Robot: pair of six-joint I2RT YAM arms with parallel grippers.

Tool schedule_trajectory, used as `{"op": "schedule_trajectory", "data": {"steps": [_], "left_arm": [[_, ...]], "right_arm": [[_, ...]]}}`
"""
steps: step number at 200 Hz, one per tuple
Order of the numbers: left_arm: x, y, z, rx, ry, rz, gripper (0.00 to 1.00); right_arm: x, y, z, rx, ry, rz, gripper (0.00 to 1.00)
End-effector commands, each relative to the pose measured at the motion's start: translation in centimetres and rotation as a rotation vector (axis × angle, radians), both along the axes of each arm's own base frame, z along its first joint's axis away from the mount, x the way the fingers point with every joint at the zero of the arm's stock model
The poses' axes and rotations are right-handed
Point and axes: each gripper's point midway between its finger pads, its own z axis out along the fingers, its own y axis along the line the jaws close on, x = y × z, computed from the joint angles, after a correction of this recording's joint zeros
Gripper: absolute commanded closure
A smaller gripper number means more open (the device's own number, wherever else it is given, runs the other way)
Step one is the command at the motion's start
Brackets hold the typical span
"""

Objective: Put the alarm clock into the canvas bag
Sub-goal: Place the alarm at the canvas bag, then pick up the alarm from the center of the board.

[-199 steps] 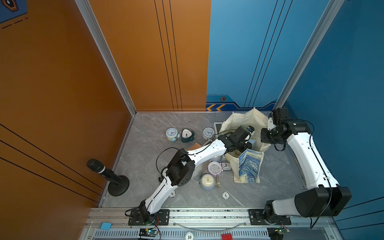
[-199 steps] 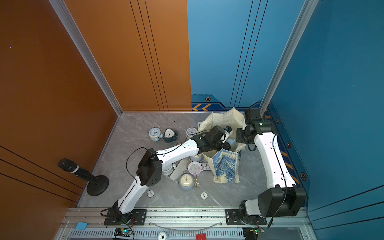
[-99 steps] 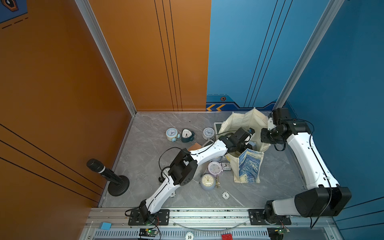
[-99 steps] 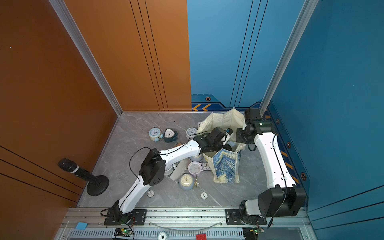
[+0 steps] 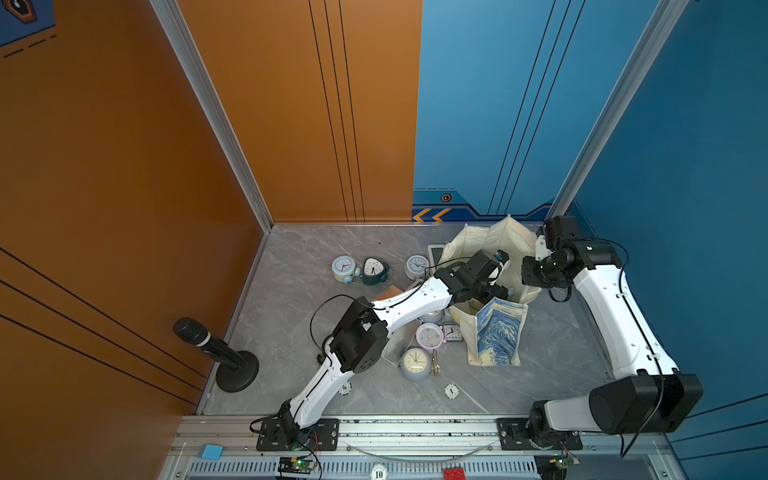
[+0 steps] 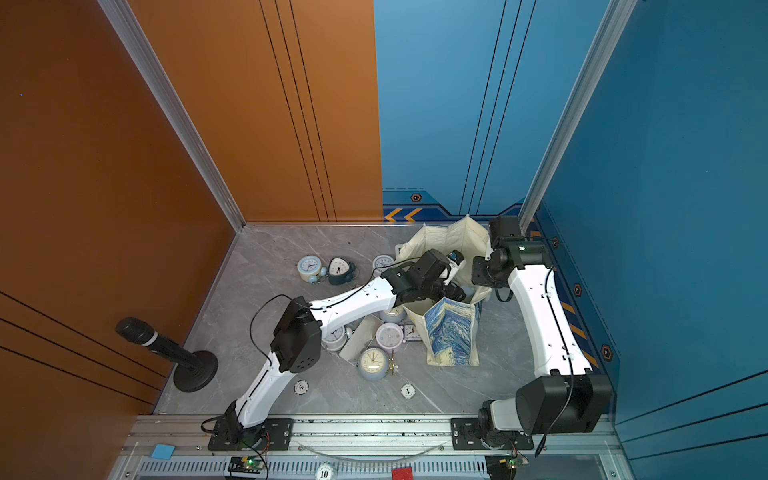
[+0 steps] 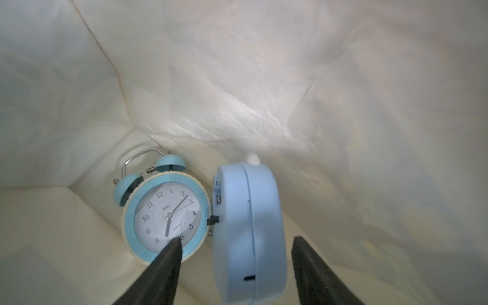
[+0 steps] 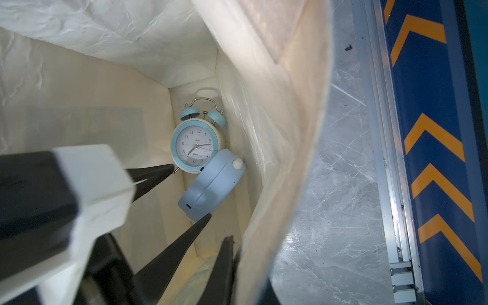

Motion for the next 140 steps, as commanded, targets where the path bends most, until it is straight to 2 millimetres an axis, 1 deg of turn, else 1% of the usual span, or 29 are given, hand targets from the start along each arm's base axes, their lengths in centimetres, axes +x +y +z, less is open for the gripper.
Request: {"op": "schedule_trajectory", "data": {"steps": [1,40,65,78,110,140], "left_arm": [[0.3,1.3,5.0,-0.056,-0.052,0.030,0.31],[0.0,2.6,9.1,-0.097,-0.092,0.044,0.31],[-0.2,3.6,11.4,-0.117,-0.116,0.055,0.30],[-0.3,4.2,12.2,-0.127,-0.119,0.061,0.31],[-0.5,5.7,14.3,-0.145,-0.133,0.077,0.30],[-0.6,7.8,15.7,-0.151,-0.142,0.105,0.30]], "right_arm": [[-0.8,-0.6,0.2,-0.040,0.014,0.000,0.88],[-0.8,-1.4,-0.1,-0.038,0.014,-0.036,0.90],[-0.9,-2.0,-0.2,-0.033,0.015,-0.065,0.91],[-1.0,-2.5,-0.4,-0.032,0.014,-0.085,0.91],[-1.4,-3.7,-1.4,-0.030,0.029,-0.140,0.91],[-1.3,-4.9,-2.0,-0.012,0.006,-0.200,0.92]]}}
